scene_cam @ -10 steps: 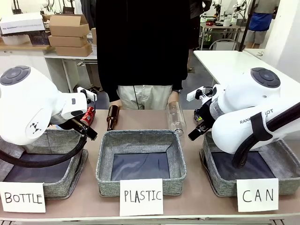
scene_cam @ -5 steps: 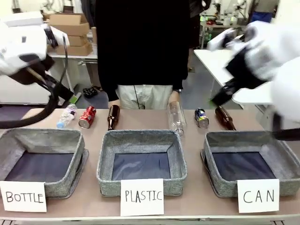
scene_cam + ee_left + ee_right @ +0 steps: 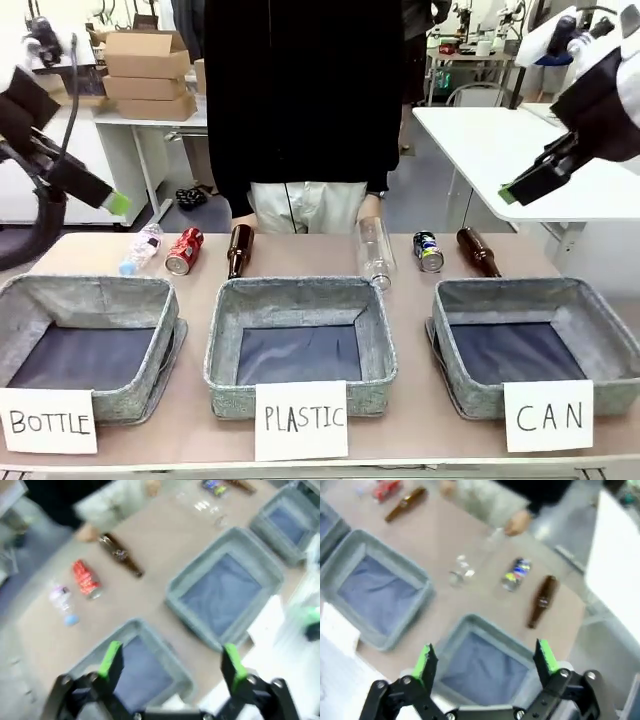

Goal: Sort the can waste into the basket.
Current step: Pick up the can waste from the table and place it in the right Fabric basket.

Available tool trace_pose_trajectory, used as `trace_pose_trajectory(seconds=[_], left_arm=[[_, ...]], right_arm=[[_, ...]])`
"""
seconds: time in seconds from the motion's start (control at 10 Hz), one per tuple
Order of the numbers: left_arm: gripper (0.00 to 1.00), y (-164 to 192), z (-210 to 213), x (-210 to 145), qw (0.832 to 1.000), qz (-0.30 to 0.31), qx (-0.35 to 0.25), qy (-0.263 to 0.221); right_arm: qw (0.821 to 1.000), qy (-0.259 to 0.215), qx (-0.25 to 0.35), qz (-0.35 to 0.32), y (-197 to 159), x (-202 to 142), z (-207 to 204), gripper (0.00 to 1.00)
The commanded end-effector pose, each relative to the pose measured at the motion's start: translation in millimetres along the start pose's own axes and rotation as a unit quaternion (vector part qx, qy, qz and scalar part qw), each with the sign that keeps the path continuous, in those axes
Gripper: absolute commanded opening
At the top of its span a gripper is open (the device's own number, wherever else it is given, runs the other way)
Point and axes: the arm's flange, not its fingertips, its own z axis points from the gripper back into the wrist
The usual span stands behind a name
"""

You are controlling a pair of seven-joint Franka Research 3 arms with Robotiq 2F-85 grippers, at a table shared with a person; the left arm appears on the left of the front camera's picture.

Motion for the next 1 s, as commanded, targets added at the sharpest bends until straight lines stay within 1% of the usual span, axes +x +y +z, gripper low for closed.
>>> trace_pose_trajectory(seconds=[0.0,0.1,0.2,0.3,0.4,0.5,0.6,0.9], left_arm=[[1.0,53.5,40.1,-13.6,0.924,0.126,-0.349,-0.095],[1.0,81.0,47.0,-26.7,0.876,0.231,-0.392,-0.162],[1.0,98.2,46.1,-36.6,0.847,0.295,-0.393,-0.203],[1.0,112.6,44.2,-45.5,0.822,0.34,-0.394,-0.233],[1.0,125.3,42.6,-53.9,0.809,0.377,-0.375,-0.25],[1.0,135.5,38.9,-58.1,0.806,0.437,-0.322,-0.238],[1.0,123.9,53.8,-57.0,0.91,0.192,-0.311,-0.194],[1.0,123.9,53.8,-57.0,0.91,0.192,-0.311,-0.194]], right_arm=[[0.928,-0.028,0.199,-0.314,-36.9,-12.3,50.7,1.0],[0.871,-0.06,0.275,-0.403,-58.5,-33.5,67.9,1.0],[0.825,-0.084,0.283,-0.483,-85.1,-55.2,74.2,1.0],[0.766,-0.078,0.284,-0.572,-123.3,-82.1,70.0,1.0],[0.73,-0.129,0.296,-0.603,-147.0,-102.3,67.8,1.0],[0.743,-0.122,0.24,-0.613,-149.4,-103.8,58.6,1.0],[0.912,-0.057,0.255,-0.315,-124.8,-92.5,78.5,1.0],[0.912,-0.057,0.255,-0.315,-124.8,-92.5,78.5,1.0]])
